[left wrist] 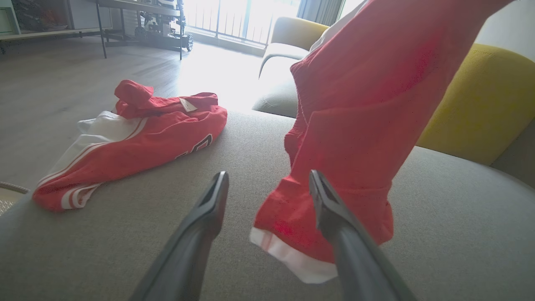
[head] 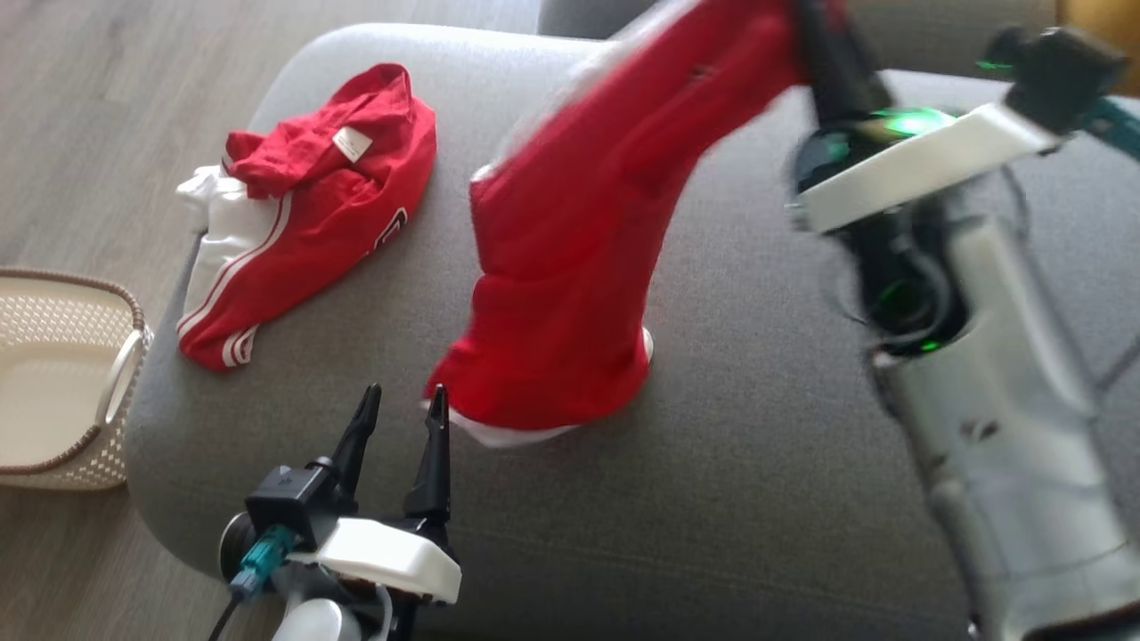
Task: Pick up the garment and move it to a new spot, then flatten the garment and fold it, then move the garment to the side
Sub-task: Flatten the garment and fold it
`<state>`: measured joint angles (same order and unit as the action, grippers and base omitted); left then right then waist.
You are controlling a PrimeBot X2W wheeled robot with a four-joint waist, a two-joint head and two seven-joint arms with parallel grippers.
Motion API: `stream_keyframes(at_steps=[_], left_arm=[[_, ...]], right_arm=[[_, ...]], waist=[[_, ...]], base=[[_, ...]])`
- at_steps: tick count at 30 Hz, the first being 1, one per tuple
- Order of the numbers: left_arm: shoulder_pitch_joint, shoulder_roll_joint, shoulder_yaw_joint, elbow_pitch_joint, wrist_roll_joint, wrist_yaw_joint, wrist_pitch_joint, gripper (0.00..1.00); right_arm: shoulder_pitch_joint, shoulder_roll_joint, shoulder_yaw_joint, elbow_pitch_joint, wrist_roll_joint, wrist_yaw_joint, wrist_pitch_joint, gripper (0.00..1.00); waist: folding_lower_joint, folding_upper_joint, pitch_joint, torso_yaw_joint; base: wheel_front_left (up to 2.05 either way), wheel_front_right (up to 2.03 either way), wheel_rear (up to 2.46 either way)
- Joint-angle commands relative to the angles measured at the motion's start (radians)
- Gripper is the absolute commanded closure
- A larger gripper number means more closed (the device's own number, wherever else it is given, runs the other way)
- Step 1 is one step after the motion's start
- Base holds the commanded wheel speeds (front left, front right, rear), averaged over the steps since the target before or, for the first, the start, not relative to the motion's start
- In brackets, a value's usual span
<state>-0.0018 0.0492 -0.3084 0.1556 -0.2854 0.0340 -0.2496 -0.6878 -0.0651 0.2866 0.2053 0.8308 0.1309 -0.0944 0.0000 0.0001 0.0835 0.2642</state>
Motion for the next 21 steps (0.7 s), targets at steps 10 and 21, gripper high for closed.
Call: stream_keyframes(at_steps=[10, 21], left_arm=[[-0.086, 0.001, 0.003, -0.037, 0.003, -0.015, -0.012, 0.00], [-0.114, 0.001, -0.002, -0.025, 0.006, -0.020, -0.012, 0.00]], right_arm=[[-0.243, -0.035, -0.425, 0.672, -0.351, 0.000, -0.004, 1.00], [-0.393, -0.201, -0.758, 1.022, -0.717, 0.000, -0.137, 0.00]], waist=[[0.0000, -0.0001, 0.111, 0.021], [0.0000, -0.0001, 0.153, 0.010]], base=[[0.00, 0.00, 0.00], [0.00, 0.00, 0.00]])
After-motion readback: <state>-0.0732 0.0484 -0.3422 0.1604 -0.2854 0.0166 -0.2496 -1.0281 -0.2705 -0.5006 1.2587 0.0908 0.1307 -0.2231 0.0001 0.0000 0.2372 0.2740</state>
